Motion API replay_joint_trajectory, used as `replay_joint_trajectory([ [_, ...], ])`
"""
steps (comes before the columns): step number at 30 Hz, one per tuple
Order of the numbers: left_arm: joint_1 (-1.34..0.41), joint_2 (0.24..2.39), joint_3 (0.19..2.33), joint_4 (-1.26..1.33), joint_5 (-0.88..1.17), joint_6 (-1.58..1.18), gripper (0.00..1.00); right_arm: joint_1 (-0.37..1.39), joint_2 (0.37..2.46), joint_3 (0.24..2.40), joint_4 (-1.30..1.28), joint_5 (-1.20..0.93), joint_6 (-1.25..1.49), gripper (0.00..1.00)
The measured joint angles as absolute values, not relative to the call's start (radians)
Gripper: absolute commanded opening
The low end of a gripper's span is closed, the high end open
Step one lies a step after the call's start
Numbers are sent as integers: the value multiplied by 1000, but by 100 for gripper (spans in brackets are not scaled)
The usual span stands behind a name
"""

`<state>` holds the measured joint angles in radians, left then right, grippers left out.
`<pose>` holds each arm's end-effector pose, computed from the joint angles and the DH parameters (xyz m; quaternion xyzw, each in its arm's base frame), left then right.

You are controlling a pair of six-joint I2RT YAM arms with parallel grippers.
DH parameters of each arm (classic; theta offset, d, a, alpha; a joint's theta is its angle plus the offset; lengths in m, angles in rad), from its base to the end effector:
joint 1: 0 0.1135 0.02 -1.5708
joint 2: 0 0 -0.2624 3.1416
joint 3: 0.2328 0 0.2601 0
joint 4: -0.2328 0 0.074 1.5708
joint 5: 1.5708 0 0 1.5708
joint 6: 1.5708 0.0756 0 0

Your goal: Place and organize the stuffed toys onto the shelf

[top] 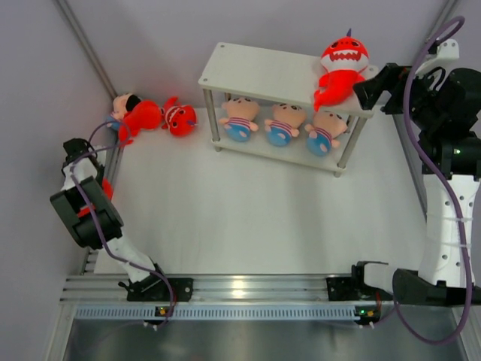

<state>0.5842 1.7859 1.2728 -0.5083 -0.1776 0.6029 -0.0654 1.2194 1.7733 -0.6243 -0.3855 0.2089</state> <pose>0.3292 0.2337 0.1713 -0.0151 0.9589 0.2219 0.1762 0.2584 0.0116 0.5339 -0.0312 0.7291 0.1877 0.6574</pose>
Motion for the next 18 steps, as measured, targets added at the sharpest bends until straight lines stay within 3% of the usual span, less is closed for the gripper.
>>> replay_joint_trajectory([
  [8,588,1665,1266,-565,-60,494,0,47,1195,1773,-625,-317,176,99],
  [14,558,1296,1310,-609,168,240,0,596,1227,1774,-560,-119,73,100],
  [18,537,1121,1364,-599,289,28,0,856,1354,1725,-376,-11,22,99],
])
